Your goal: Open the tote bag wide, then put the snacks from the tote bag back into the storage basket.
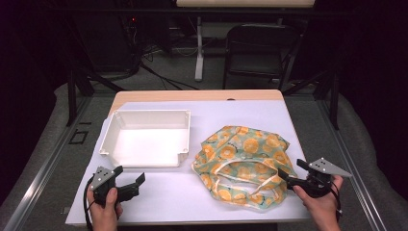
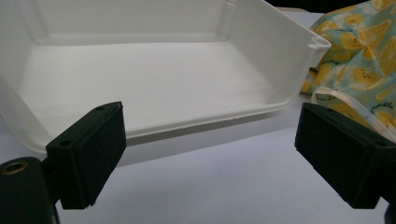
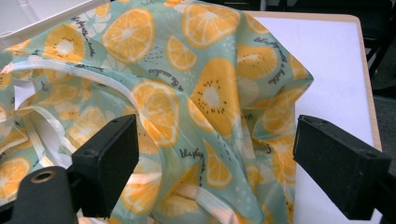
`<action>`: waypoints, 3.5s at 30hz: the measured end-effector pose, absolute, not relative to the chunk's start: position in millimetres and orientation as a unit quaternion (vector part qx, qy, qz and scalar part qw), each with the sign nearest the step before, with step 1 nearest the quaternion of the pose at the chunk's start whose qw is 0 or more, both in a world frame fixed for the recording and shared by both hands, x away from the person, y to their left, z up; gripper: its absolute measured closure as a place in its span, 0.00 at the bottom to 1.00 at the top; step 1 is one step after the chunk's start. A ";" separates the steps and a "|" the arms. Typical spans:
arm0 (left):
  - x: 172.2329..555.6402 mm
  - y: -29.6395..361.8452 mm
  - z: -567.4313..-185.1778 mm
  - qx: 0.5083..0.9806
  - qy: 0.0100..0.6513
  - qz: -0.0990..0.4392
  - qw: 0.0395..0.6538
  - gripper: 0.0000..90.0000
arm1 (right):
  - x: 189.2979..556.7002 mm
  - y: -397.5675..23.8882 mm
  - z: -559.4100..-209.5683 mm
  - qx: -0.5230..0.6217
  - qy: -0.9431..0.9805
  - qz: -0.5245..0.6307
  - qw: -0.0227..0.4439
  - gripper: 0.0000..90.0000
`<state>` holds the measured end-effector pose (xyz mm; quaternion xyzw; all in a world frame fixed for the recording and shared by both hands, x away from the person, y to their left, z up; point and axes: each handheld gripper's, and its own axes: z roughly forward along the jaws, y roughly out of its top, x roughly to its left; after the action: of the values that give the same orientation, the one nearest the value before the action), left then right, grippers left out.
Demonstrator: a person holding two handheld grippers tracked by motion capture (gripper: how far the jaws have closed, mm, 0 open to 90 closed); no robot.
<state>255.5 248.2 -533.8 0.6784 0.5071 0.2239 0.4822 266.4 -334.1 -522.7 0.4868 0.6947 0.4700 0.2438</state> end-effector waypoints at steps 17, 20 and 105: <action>257.4 217.8 -521.3 0.691 0.476 0.234 0.491 0.13 | 267.1 -323.6 -516.8 0.474 0.697 0.475 0.252 0.17; 259.4 212.7 -520.0 0.694 0.474 0.230 0.491 0.13 | 267.0 -322.5 -516.8 0.475 0.697 0.477 0.250 0.18; 289.1 30.6 -533.9 0.780 0.374 0.193 0.463 0.30 | 274.1 -308.8 -523.8 0.469 0.716 0.461 0.233 0.42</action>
<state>289.1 30.6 -533.9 0.7799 0.3742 0.1934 0.4630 274.1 -308.8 -523.8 0.4692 0.7162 0.4608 0.2334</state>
